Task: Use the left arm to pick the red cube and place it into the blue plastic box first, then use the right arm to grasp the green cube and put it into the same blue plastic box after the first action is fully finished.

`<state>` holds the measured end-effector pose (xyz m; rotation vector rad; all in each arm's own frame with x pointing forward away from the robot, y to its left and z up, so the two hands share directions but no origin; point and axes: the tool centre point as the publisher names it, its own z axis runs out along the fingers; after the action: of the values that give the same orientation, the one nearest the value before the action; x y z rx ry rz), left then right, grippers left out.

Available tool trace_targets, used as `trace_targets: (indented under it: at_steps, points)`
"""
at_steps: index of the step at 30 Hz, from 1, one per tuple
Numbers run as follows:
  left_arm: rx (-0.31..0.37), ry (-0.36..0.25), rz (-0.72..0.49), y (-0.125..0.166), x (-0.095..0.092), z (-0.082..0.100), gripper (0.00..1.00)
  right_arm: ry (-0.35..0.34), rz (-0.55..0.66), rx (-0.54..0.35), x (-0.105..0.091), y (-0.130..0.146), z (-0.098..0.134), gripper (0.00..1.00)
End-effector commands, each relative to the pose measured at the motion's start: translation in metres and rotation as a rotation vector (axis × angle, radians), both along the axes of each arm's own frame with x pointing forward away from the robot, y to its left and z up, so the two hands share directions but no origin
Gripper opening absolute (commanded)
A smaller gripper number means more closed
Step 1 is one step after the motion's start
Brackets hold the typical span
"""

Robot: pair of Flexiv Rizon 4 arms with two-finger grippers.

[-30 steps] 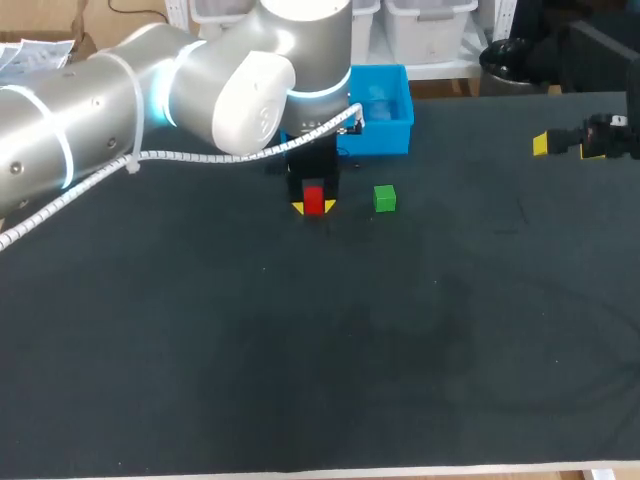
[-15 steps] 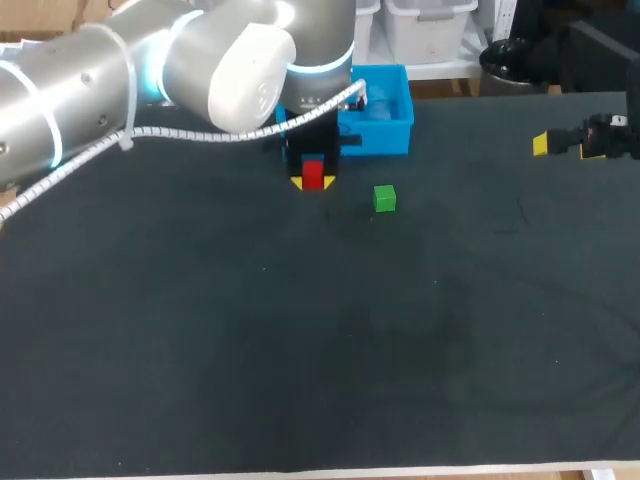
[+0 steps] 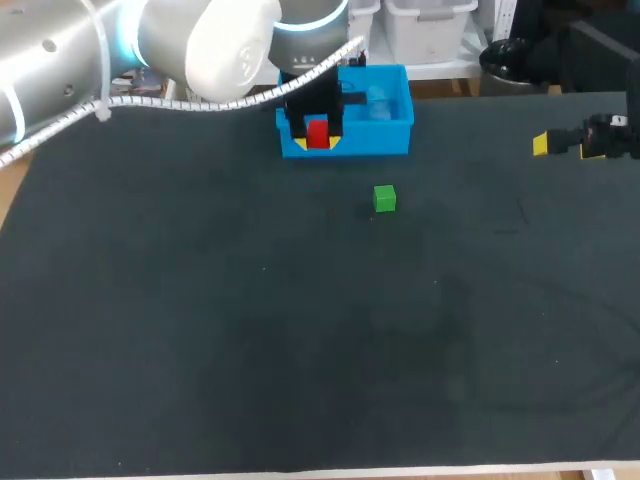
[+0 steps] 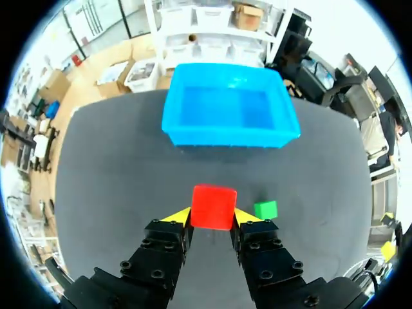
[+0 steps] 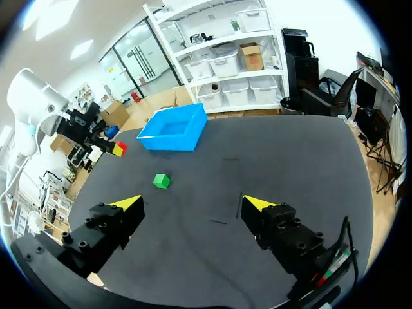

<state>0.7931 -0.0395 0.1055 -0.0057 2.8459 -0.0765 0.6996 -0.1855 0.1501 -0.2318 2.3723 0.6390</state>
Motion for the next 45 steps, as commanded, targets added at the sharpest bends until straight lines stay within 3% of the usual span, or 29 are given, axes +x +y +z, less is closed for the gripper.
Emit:
trace_targets:
  at_steps: [1, 13, 27, 36, 45]
  points:
    - [-0.027, -0.024, 0.006, 0.005, 0.000, 0.006, 0.00, 0.000, 0.000, -0.001, 0.000, 0.000, 0.000, 1.00]
    - [-0.098, -0.105, -0.011, -0.003, 0.032, 0.030, 0.00, 0.000, 0.000, -0.001, 0.000, 0.000, 0.000, 1.00]
    - [-0.190, -0.196, -0.018, -0.008, 0.096, 0.057, 0.00, 0.000, 0.000, -0.001, 0.000, 0.000, 0.000, 1.00]
    - [-0.207, -0.228, -0.025, -0.010, 0.133, 0.062, 0.00, 0.000, 0.000, -0.001, 0.000, 0.000, 0.000, 1.00]
    - [-0.276, -0.215, -0.033, -0.012, 0.154, 0.060, 0.00, 0.000, 0.000, -0.001, 0.000, 0.000, 0.000, 1.00]
